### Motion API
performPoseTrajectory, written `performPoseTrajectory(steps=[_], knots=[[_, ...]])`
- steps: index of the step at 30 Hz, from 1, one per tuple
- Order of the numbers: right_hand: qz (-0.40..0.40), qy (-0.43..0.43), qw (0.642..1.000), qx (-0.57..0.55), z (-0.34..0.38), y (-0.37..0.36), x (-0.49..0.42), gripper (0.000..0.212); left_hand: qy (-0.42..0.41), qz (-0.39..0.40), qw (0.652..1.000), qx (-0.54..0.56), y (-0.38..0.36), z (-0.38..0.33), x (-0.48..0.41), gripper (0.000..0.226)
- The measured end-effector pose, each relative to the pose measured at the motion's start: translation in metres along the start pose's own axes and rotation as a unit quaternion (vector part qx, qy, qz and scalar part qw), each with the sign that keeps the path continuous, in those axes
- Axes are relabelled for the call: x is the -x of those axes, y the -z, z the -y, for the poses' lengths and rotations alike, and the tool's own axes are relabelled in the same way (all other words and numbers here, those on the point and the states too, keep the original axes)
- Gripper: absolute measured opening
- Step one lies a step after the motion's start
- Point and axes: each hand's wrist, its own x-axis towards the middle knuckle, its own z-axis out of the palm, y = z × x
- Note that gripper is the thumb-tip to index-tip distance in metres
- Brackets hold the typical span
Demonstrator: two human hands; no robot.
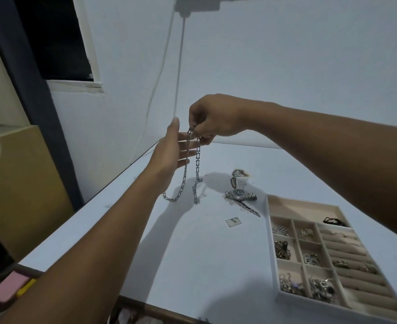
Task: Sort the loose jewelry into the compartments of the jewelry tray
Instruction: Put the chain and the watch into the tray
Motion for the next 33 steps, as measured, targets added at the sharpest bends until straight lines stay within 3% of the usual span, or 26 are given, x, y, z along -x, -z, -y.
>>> performPoseTrajectory(steps=[4,15,26,33], knots=[[-0.032,0.005,0.999,-0.032,0.005,0.015,0.006,0.009,0.01,0.037,0.998,0.043,-0.008,-0.002,0.004,0.07],[-0.138,-0.017,0.978,-0.155,-0.016,0.053,0.034,0.011,0.003,0.119,0.99,0.076,-0.032,-0.018,0.013,0.071],[-0.251,-0.067,0.947,-0.189,-0.067,0.094,0.091,0.011,0.006,0.192,0.977,0.092,-0.118,-0.027,0.016,0.067],[-0.277,-0.113,0.936,-0.187,-0.105,0.095,0.121,0.008,0.051,0.259,0.959,0.107,-0.186,-0.011,0.021,0.07]])
